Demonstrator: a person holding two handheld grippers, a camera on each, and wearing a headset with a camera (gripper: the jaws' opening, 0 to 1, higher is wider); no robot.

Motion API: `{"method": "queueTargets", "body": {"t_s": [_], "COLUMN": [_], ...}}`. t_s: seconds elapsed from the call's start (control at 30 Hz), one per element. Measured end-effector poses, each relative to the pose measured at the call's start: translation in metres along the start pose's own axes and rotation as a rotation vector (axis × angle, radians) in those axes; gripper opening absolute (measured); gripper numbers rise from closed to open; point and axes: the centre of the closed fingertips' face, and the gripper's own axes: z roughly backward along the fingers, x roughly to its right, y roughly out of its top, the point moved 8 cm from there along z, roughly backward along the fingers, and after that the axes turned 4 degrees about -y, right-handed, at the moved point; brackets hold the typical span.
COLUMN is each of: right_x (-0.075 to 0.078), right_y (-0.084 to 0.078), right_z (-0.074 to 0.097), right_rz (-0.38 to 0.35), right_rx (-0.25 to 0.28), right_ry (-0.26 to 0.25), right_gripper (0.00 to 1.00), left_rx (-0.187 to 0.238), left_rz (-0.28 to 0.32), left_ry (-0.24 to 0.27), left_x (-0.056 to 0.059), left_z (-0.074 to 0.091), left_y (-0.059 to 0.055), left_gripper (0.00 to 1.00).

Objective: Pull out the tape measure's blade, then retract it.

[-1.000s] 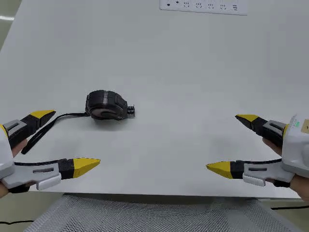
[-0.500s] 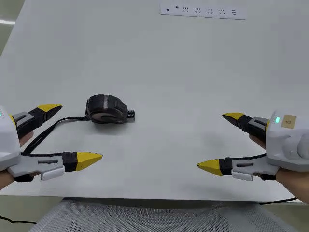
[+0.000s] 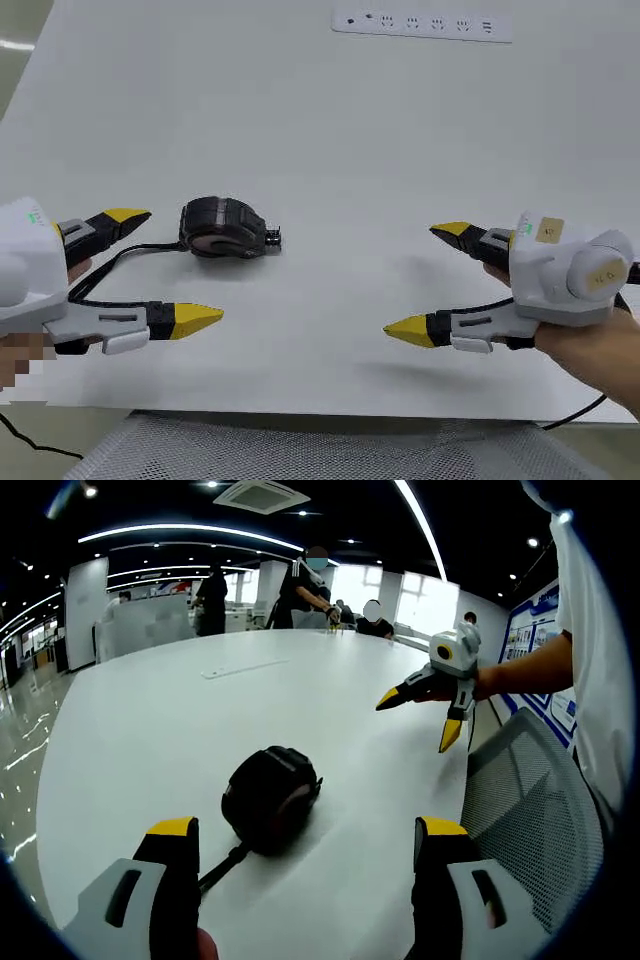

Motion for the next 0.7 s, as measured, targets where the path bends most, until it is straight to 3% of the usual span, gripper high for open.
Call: {"method": "queueTargets", "body": {"t_s": [0.7], "right_x": [0.006], "right_y": [0.013], "right_z": [-0.024], "right_rz": [0.032], "right_rx": [-0.006], "right_ry": [0.049], "right_gripper": [0.82], "left_rx": [-0.08], "left_rz": [-0.093], "left_ry": [-0.089], "left_x": [-0.02], "left_z": [-0.026], "left_y": [0.002], "left_gripper": [0.81]}}
